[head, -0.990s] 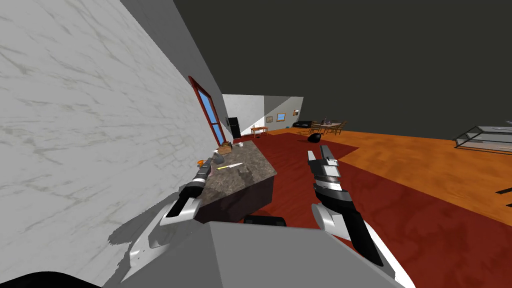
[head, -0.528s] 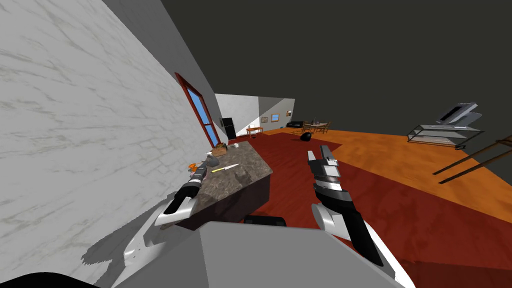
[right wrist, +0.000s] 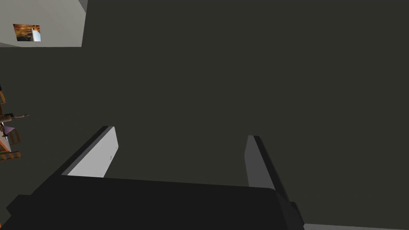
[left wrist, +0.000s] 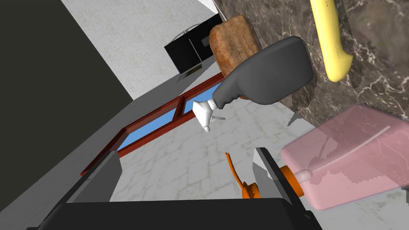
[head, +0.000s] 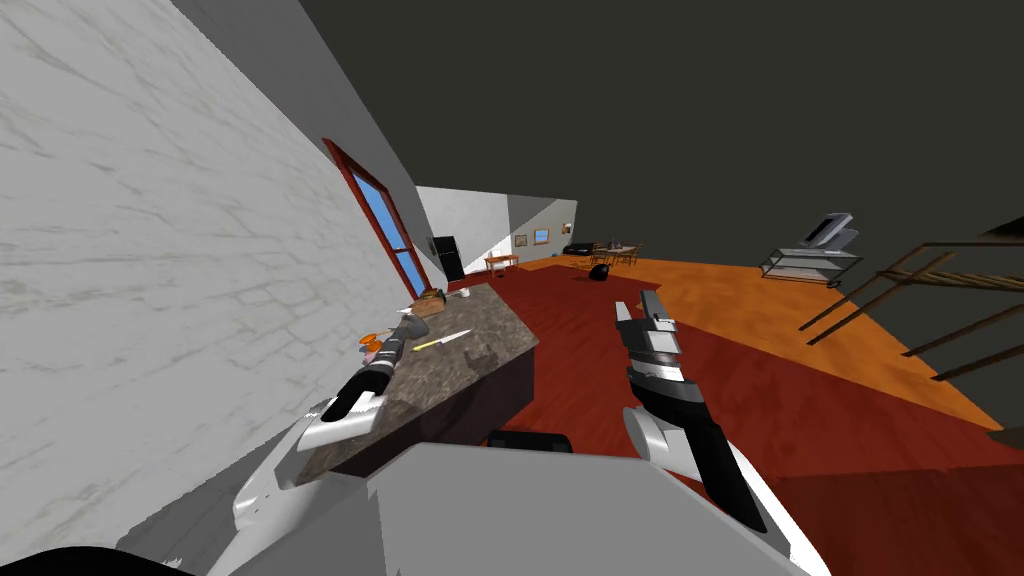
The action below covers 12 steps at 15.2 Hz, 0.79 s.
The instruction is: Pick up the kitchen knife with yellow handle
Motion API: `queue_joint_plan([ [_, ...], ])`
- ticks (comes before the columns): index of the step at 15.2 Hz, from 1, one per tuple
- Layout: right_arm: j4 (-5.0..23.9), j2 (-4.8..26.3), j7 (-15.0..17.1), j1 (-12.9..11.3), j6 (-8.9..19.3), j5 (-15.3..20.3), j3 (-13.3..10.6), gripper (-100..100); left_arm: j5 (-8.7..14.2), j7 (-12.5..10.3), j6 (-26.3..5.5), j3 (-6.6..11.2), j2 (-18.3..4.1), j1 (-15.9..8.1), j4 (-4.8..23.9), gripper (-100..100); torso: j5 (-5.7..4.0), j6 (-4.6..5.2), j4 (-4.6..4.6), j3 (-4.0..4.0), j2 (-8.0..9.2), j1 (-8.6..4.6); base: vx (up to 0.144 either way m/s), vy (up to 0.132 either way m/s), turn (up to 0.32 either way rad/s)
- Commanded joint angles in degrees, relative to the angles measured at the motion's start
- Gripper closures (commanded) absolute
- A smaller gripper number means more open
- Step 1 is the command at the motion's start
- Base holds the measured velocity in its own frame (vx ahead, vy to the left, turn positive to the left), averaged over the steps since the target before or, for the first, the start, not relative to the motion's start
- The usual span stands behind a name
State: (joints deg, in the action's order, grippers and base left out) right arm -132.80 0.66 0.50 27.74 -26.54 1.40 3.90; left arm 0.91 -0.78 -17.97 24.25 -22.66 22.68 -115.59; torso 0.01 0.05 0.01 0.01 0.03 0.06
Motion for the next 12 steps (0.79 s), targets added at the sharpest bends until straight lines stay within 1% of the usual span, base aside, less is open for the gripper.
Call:
queue_joint_plan([
  [1,0.00,0.00,0.00,0.00,0.00,0.00,0.00,0,0.35,-0.37,-2.86,1.37,-0.30,0.10,0.47,-100,0.00,0.00,0.00,0.00,0.00,0.00,-0.013,-0.004,-0.325],
  [2,0.00,0.00,0.00,0.00,0.00,0.00,0.00,0,0.35,-0.37,-4.15,1.37,-0.30,0.10,0.47,-100,0.00,0.00,0.00,0.00,0.01,-0.01,-0.011,0.004,-0.128],
  [3,0.00,0.00,0.00,0.01,0.00,0.00,0.01,0,0.35,-0.37,-4.24,1.37,-0.30,0.10,0.47,-100,0.00,-0.05,0.00,0.01,0.01,0.00,-0.008,0.005,0.015],
  [4,0.00,0.00,0.00,0.02,0.00,0.00,0.01,0,0.94,-0.86,-6.30,3.41,-1.08,-0.32,2.01,-100,0.01,-0.08,0.00,0.01,0.01,0.01,-0.010,-0.007,-0.252],
  [5,0.00,0.00,0.00,0.00,0.00,0.00,0.00,0,0.94,-0.86,-7.51,3.41,-1.08,-0.32,2.01,-100,0.00,0.00,0.00,0.00,0.01,0.00,-0.014,-0.002,-0.304],
  [6,0.00,0.00,0.00,0.00,0.00,0.00,0.00,0,0.94,-0.86,-8.67,3.41,-1.08,-0.32,2.01,-100,0.00,-0.01,0.00,0.01,0.01,0.00,-0.010,0.005,-0.119],
  [7,0.00,0.00,0.00,0.01,0.00,0.00,0.01,0,1.53,-1.36,-10.16,5.45,-1.82,-0.75,3.55,-100,0.01,-0.06,0.00,0.01,0.01,0.01,-0.009,-0.001,-0.291],
  [8,0.00,0.00,0.00,0.00,0.00,0.00,0.00,0,1.53,-1.36,-11.51,5.45,-1.82,-0.75,3.55,-100,0.00,0.00,0.00,0.00,0.00,0.01,-0.010,0.002,-0.320],
  [9,0.00,0.00,0.00,0.00,0.00,0.00,0.00,0,1.53,-1.36,-12.67,5.45,-1.82,-0.75,3.55,-100,0.00,-0.02,0.00,0.00,0.01,0.02,-0.009,0.007,-0.102],
  [10,0.00,0.00,0.00,0.01,0.00,0.00,0.01,0,1.53,-1.36,-13.11,5.45,-1.82,-0.75,3.55,-100,0.01,-0.06,0.00,0.00,0.00,0.03,-0.005,0.005,0.026],
  [11,0.00,0.00,0.00,0.02,0.00,0.00,0.01,0,2.12,-1.85,-14.77,7.49,-2.52,-1.17,5.09,-100,0.01,-0.08,0.00,0.00,-0.01,0.03,-0.005,-0.004,-0.197],
  [12,0.00,0.00,0.00,0.00,0.00,0.00,0.00,0,2.12,-1.85,-16.02,7.49,-2.52,-1.17,5.09,-100,0.00,-0.02,0.00,-0.01,-0.01,0.01,-0.006,-0.001,-0.276],
])
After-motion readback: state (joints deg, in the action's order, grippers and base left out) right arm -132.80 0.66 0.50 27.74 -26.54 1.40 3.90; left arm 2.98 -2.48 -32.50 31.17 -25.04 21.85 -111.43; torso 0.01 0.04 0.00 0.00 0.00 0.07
